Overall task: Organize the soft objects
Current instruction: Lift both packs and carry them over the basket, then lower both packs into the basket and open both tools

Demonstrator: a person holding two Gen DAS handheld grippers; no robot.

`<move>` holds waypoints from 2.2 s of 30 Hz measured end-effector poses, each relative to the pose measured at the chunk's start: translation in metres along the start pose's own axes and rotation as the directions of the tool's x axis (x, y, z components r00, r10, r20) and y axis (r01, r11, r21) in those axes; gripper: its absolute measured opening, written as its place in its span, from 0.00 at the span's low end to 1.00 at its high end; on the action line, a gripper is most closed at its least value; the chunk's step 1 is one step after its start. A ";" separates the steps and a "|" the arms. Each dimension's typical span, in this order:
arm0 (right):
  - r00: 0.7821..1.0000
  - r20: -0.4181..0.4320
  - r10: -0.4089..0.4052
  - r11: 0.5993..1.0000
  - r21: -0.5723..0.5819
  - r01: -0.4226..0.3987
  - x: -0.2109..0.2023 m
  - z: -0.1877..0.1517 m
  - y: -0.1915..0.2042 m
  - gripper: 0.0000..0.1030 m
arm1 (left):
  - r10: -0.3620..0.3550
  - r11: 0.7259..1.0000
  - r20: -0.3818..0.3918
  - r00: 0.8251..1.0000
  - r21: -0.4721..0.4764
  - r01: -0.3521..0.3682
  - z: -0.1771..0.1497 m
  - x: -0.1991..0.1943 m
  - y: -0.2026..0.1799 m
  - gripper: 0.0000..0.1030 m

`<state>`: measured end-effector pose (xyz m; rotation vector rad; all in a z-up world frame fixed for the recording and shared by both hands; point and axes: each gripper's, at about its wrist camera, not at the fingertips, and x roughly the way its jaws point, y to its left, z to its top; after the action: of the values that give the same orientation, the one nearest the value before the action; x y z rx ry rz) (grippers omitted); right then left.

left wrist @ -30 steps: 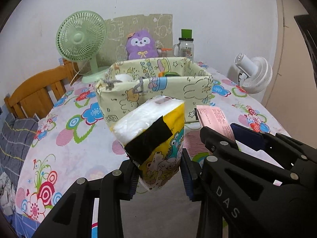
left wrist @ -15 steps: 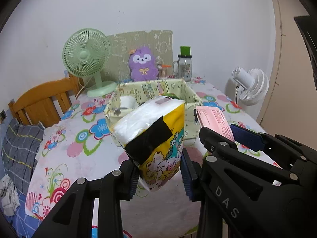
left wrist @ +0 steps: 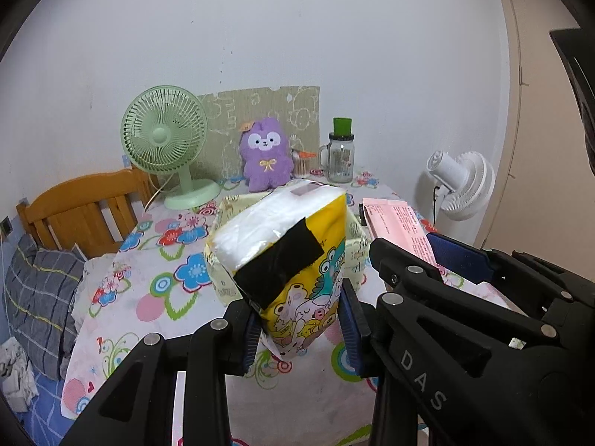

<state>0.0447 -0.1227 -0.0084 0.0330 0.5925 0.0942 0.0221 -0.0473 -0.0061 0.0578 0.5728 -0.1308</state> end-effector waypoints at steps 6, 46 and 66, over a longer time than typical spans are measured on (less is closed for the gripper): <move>1.000 0.013 0.003 1.000 -0.008 -0.003 0.002 0.011 0.000 0.41 | 0.005 1.000 0.009 1.000 0.004 -0.005 0.010 0.004 0.000 0.38; 0.998 -0.050 0.037 0.999 -0.006 -0.038 0.130 0.081 -0.015 0.41 | -0.036 0.999 -0.049 0.998 -0.016 0.036 0.072 0.126 0.023 0.38; 0.989 -0.133 0.057 0.998 -0.012 -0.060 0.193 0.084 -0.018 0.40 | -0.039 0.999 -0.158 0.987 0.002 0.040 0.071 0.191 0.037 0.78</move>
<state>0.2522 -0.1221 -0.0466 0.0291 0.7239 0.1590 0.2245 -0.0378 -0.0502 0.0617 0.7320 -0.1673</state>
